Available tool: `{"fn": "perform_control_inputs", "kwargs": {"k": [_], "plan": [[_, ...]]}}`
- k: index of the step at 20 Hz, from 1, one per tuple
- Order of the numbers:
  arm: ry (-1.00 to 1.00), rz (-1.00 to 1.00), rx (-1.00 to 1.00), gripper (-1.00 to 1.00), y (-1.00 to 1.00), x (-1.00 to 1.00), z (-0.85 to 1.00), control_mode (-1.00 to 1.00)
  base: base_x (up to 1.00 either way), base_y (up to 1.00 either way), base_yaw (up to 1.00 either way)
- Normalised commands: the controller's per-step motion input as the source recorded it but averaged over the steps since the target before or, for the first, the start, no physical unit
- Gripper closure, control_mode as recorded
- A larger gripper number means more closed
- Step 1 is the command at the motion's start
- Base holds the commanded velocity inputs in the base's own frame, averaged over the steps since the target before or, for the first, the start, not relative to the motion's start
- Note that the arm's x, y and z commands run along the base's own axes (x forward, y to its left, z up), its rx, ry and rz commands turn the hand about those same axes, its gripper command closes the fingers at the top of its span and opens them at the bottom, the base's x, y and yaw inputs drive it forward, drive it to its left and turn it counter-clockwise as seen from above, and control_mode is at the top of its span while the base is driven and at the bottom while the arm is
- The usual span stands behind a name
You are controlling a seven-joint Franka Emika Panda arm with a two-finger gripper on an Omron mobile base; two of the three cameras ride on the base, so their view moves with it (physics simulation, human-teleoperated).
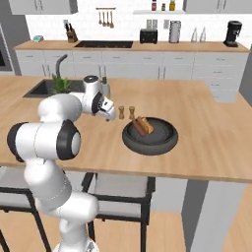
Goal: Place one bun and one sausage from the bowl on each plate.
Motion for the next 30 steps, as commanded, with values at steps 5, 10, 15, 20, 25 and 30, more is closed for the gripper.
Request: {"fn": "perform_control_inputs", "kwargs": {"k": [5, 10, 15, 20, 25, 30], "plan": [[0.0, 0.0, 0.0, -1.0, 0.0, 0.0, 0.0, 1.0, 0.29, -0.84, 0.11], [0.04, 0.06, 0.05, -1.0, -0.32, 0.41, -0.01, -1.0, 0.06, -0.15, 0.01], [0.08, 0.13, -0.02, -1.0, -0.41, 0.41, -0.06, -1.0, 0.0, 0.0, 0.0], [-0.02, 0.27, 0.0, -1.0, -0.36, 0.1, -0.22, -1.0, 0.0, 0.0, 0.0], [0.0, 0.23, -0.02, -1.0, -0.21, 0.04, -0.6, -1.0, 0.0, 0.0, 0.0], [0.0, 0.18, -0.01, -1.0, -0.08, 0.0, -0.59, -1.0, 0.0, 0.0, 0.0]]}}
